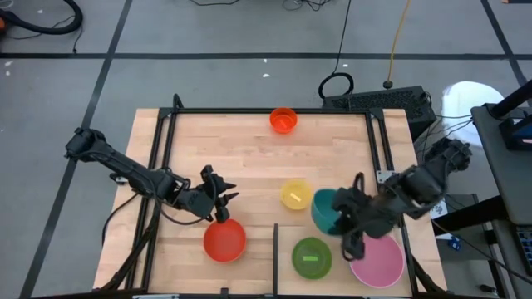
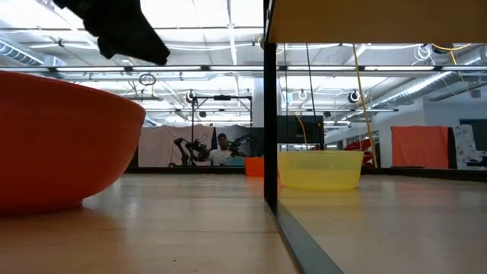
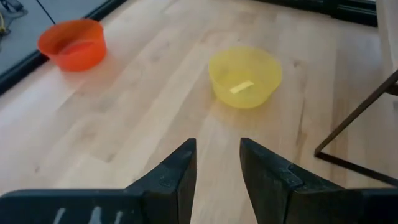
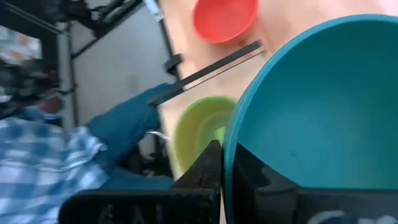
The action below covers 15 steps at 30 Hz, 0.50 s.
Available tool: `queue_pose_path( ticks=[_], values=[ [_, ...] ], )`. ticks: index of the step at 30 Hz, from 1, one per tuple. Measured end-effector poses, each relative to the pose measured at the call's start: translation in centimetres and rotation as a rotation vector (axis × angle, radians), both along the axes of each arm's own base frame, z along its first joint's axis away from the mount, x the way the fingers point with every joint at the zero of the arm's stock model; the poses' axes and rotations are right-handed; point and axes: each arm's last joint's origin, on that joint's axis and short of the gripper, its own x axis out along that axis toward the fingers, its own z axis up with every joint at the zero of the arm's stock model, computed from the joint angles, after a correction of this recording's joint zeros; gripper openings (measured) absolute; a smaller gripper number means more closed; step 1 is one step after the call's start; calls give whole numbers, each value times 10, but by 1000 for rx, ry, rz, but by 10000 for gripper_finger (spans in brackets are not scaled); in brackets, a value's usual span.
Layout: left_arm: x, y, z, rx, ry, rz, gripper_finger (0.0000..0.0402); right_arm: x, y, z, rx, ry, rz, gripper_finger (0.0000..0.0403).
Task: Place and stack bowls onto a shelf
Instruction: Stack the green bowl on top of the pink bowl on the shelf
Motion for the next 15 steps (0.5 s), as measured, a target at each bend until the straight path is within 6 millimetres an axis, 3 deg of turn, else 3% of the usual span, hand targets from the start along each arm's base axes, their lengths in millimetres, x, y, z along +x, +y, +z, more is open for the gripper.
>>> queue_pose_path(
  ticks=[15],
  values=[
    [0,-1,-11,-21,-64,-12,127,-49,32,29,209,61,64,0]
  ],
)
